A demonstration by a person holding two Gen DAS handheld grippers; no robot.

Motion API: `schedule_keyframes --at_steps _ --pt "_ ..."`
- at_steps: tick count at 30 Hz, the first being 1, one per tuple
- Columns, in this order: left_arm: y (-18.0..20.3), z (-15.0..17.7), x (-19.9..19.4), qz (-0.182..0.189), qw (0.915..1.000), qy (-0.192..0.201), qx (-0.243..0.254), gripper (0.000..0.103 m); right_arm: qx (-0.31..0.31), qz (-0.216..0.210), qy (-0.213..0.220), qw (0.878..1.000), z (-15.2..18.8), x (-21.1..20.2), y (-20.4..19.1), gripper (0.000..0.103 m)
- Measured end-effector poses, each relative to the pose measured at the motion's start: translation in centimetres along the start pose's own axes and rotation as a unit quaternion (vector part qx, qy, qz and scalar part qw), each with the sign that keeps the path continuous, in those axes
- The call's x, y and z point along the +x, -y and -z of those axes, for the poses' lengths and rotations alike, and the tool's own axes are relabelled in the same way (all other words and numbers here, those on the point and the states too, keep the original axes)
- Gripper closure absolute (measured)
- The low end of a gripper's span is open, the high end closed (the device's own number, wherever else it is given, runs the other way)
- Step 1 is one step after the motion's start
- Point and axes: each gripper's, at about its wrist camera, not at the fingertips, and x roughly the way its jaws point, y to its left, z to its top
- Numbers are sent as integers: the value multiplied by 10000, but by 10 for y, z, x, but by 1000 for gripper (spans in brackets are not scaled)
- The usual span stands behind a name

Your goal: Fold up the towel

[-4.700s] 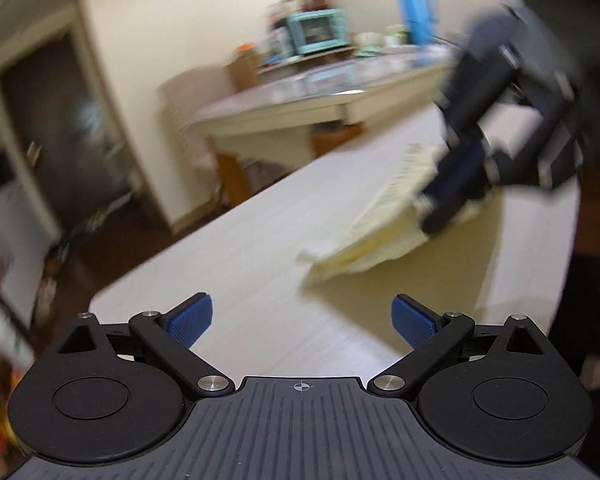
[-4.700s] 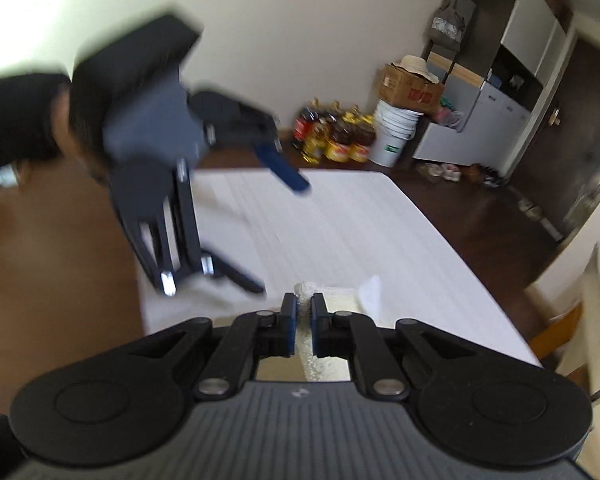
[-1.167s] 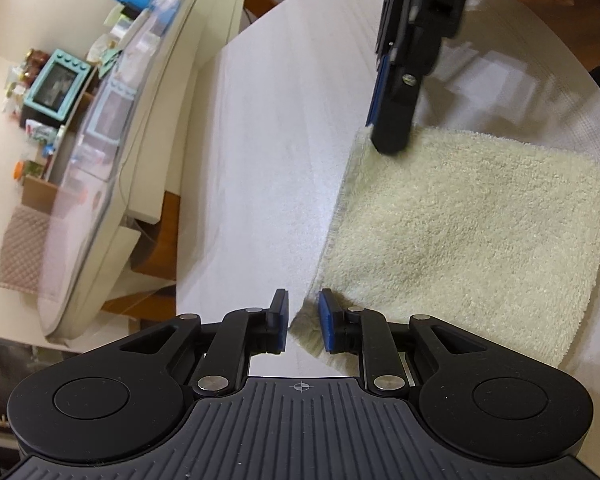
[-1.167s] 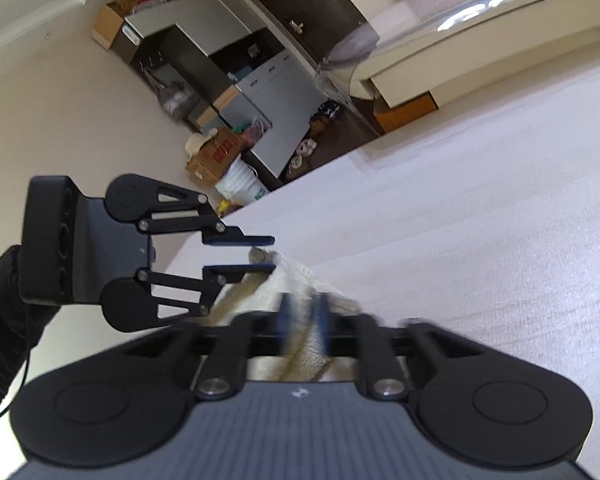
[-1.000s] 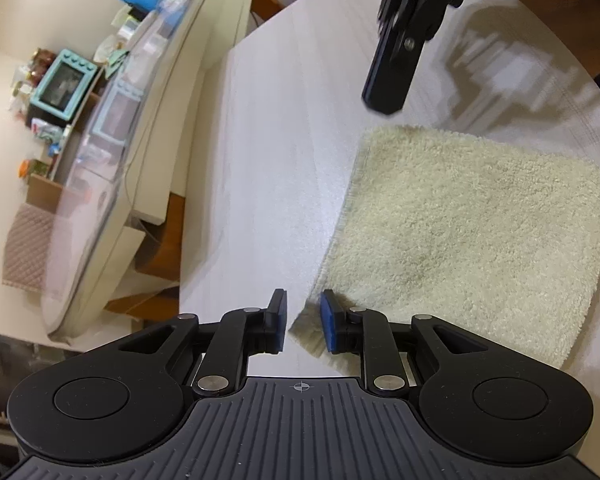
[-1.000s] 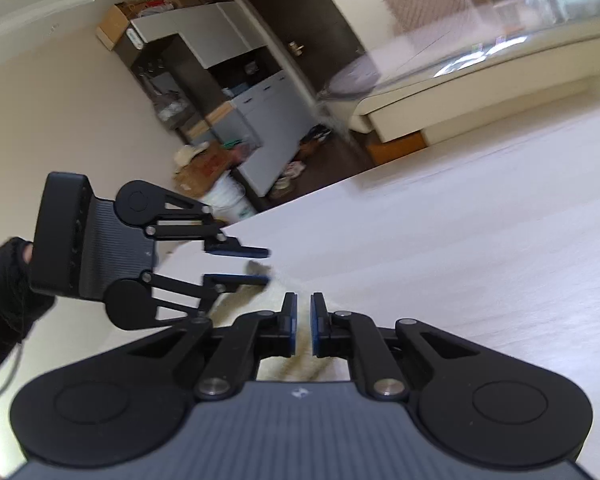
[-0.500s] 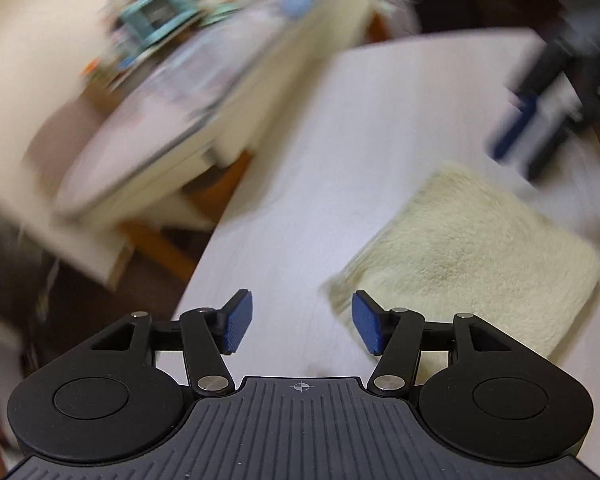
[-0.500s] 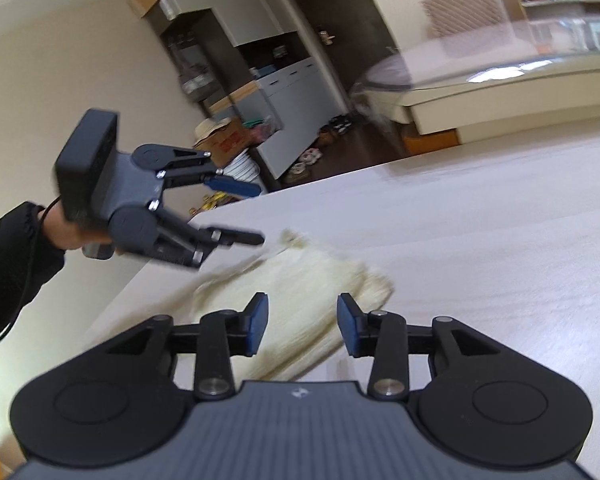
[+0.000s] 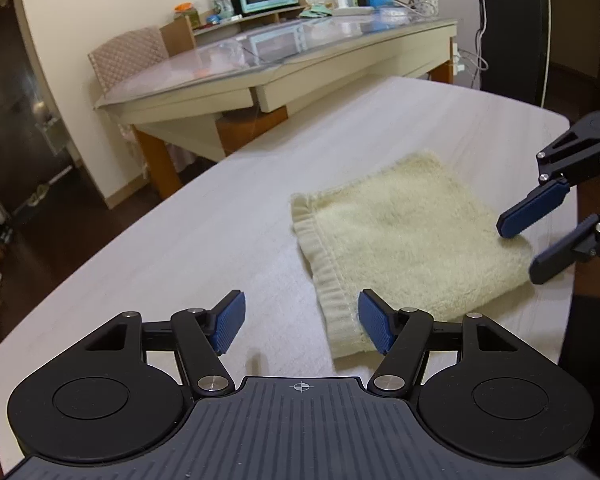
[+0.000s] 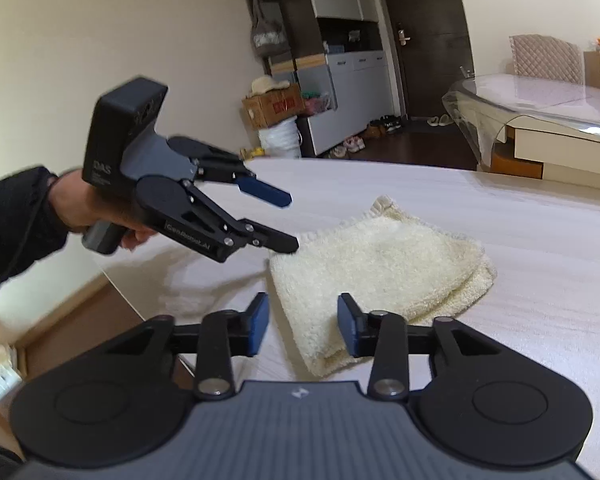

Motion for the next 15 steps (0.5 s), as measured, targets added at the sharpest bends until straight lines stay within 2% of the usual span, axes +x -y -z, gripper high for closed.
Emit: schedule_keyframes --at_steps 2,6,9,12,15 --pt "0 2 2 -58 10000 45 5 32 -215 147 -186 9995 4 6 -5 67" --pt "-2 4 4 -103 9999 62 -21 31 -456 161 -334 9983 3 6 -11 66" --pt "-3 3 6 -134 9998 -3 -149 31 -325 137 -129 9993 -8 -3 -4 66" --pt "0 0 8 -212 9995 -91 -212 30 -248 384 -14 9990 -17 -8 14 56" --pt "2 -2 9 -302 9992 -158 -208 26 -202 591 -14 9980 -23 -7 26 56"
